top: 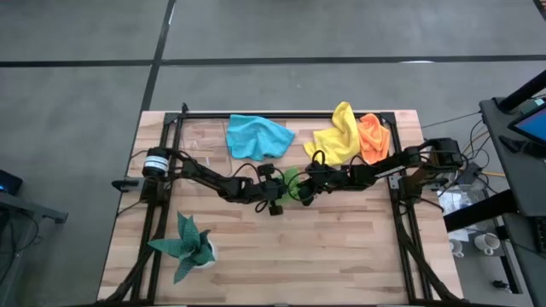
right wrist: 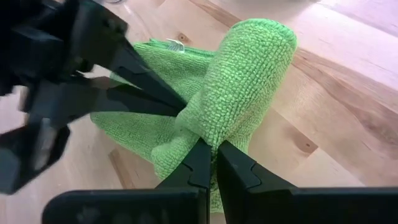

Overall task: Roll microfiber towels into tight, uniform cylinder then place into a basket
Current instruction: Roll the green microfiber towel

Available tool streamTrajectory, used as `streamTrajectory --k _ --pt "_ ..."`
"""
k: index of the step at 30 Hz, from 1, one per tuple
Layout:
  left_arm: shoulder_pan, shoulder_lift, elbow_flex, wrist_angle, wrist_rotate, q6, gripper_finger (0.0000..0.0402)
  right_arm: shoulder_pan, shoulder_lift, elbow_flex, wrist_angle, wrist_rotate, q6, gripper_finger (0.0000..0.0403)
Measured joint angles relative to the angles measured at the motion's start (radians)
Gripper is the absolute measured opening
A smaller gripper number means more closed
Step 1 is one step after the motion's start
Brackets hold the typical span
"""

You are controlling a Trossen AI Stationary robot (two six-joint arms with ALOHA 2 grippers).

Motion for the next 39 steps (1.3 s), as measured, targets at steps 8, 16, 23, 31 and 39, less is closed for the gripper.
streamTrajectory --k 8,16,23,31,39 --pt "0.014 0.042 -0.007 0.113 0.002 0.003 0.0 0.0 0.0 0.001 -0.004 -0.009 -0.004 0.0009" --pt "0.018 0.072 -0.01 0.154 0.017 -0.001 0.0 0.0 0.0 0.001 -0.012 -0.027 -0.008 0.0009" --pt "0.019 0.14 0.044 0.19 0.055 -0.023 0.0 0.0 0.0 0.059 -0.104 -0.032 -0.047 0.0009" --pt "0.019 0.16 0.077 0.182 0.057 -0.022 0.0 0.0 0.0 0.11 -0.158 -0.031 -0.079 0.0009" --pt "0.019 0.146 0.069 0.168 0.048 -0.014 0.0 0.0 0.0 0.101 -0.153 -0.027 -0.08 0.0009"
